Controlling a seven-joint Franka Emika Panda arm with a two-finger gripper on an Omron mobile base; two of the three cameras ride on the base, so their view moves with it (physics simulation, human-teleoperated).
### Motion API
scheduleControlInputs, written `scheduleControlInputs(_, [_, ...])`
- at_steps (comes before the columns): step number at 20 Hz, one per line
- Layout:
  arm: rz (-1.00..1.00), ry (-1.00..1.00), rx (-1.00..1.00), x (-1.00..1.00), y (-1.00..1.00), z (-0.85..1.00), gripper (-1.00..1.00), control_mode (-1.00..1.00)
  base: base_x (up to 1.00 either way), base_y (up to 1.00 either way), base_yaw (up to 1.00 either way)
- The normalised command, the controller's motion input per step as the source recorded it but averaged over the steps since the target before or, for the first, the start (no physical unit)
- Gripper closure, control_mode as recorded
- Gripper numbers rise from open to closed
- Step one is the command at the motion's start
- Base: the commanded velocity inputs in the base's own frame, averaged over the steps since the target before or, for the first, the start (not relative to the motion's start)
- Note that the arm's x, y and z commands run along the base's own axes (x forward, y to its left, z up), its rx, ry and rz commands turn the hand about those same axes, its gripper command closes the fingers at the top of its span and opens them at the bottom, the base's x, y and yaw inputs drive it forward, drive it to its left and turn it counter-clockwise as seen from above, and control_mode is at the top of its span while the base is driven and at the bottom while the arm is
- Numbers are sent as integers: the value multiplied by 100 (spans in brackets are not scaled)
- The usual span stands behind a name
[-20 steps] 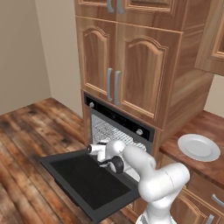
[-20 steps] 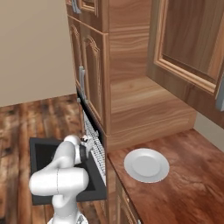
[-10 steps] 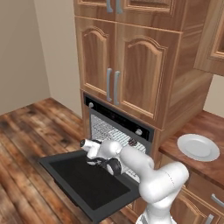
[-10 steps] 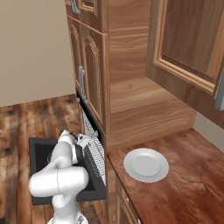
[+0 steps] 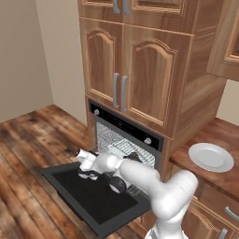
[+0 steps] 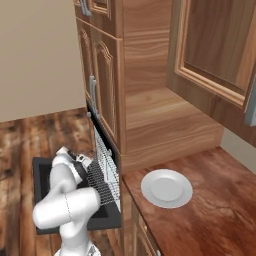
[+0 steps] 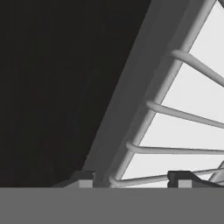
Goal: Take the baked cake out of the oven and place it on the plate for cooling. Then close the oven door.
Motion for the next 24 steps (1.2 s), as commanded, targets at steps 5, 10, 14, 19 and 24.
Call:
scheduleControlInputs(5, [0, 19, 0, -55, 100, -34, 100, -100, 0, 0, 0])
scheduleControlInputs(10, [0, 17, 0, -49, 99, -22, 100, -100, 0, 0, 0])
scheduleControlInputs(14, [0, 16, 0, -42, 93, -11, 100, -100, 0, 0, 0])
scheduleControlInputs(19, [0, 17, 0, -42, 98, -5, 100, -100, 0, 0, 0])
scheduleControlInputs(24, [0, 19, 0, -48, 95, -1, 100, -100, 0, 0, 0])
